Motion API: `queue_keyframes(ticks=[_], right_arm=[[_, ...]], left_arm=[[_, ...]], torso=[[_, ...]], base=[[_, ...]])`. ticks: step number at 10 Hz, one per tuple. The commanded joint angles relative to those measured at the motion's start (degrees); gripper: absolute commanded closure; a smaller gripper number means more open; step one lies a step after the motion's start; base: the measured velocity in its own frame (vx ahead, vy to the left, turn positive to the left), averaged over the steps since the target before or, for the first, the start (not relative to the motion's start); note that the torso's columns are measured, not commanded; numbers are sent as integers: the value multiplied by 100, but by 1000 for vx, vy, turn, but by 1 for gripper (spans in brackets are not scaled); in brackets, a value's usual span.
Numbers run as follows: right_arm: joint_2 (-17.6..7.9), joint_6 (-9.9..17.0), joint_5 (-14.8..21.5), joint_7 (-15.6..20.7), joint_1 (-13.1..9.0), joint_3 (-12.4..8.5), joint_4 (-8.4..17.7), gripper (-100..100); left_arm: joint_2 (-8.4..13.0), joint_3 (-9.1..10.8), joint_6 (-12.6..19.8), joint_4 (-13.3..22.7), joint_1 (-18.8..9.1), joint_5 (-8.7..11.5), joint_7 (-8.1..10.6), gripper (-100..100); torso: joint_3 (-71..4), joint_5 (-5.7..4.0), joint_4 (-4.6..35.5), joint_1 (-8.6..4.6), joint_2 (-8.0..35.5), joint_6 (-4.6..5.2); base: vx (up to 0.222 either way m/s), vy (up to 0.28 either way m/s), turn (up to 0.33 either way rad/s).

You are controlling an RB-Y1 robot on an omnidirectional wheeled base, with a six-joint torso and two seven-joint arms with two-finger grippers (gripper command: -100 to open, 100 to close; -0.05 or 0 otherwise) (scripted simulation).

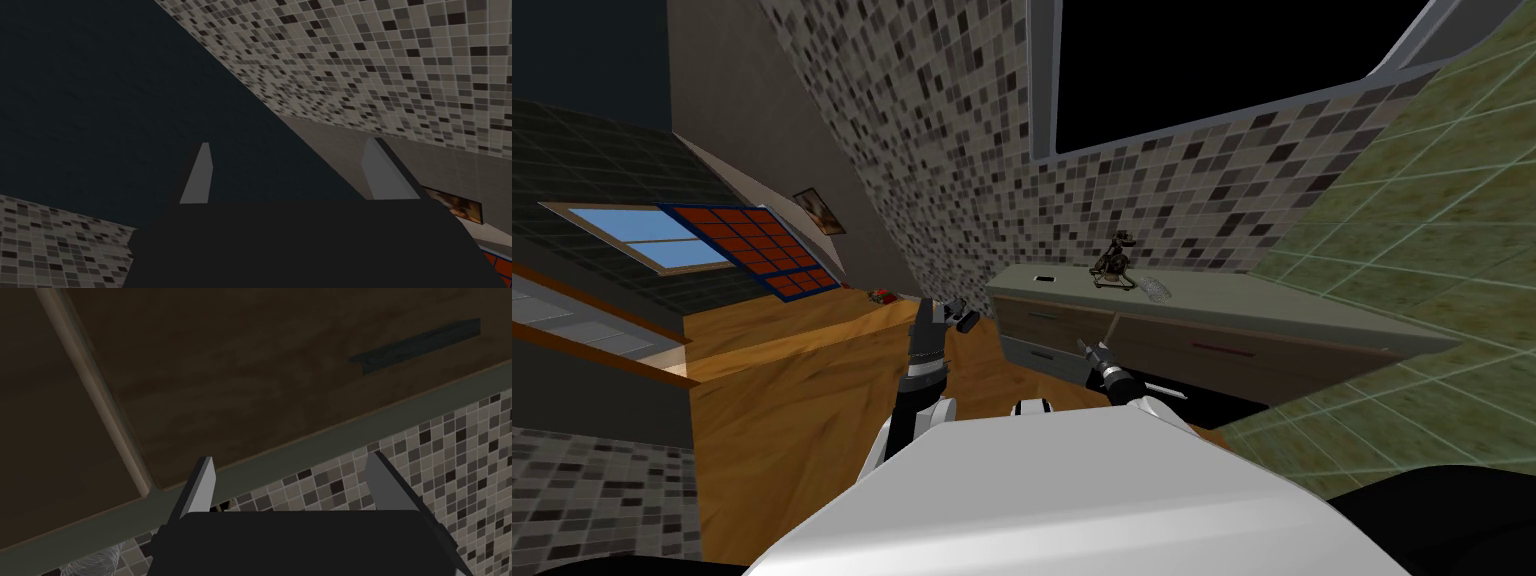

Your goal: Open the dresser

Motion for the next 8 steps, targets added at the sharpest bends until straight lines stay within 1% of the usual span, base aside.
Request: queue_keyframes(ticks=[1,2,3,4,5,6,7,8], right_arm=[[-165,380,478,75,-35,165,228,-100],[-165,491,571,75,-35,165,228,-100],[-267,652,808,114,-45,243,402,-100],[-267,739,901,114,-45,243,402,-100],[-376,956,1065,152,-56,320,578,-100],[-376,985,1225,152,-56,320,578,-100],[-489,1144,1528,189,-68,396,754,-100],[-489,1227,1544,189,-68,396,754,-100]], left_arm=[[0,0,0,0,0,0,0,0],[0,0,0,0,0,0,0,0],[0,0,0,0,0,0,0,0],[0,0,0,0,0,0,0,0],[0,0,0,0,-1,0,0,0],[0,0,0,0,0,0,0,0],[1,0,0,0,0,0,0,0],[0,0,0,0,0,0,0,0]], torso=[[2,0,1,-8,5,0],[-1,-3,0,-11,-1,0],[3,-3,2,-16,8,0],[6,-1,3,-4,10,0],[5,-1,3,-11,9,0],[-1,-3,-1,-12,-3,0],[-3,-3,-1,-17,-2,-1],[-1,-2,0,-10,-1,0]], base=[[110,107,-16],[86,95,-7],[74,127,-15],[75,106,-14],[109,98,-12],[103,83,-13],[107,94,-11],[74,90,-10]])
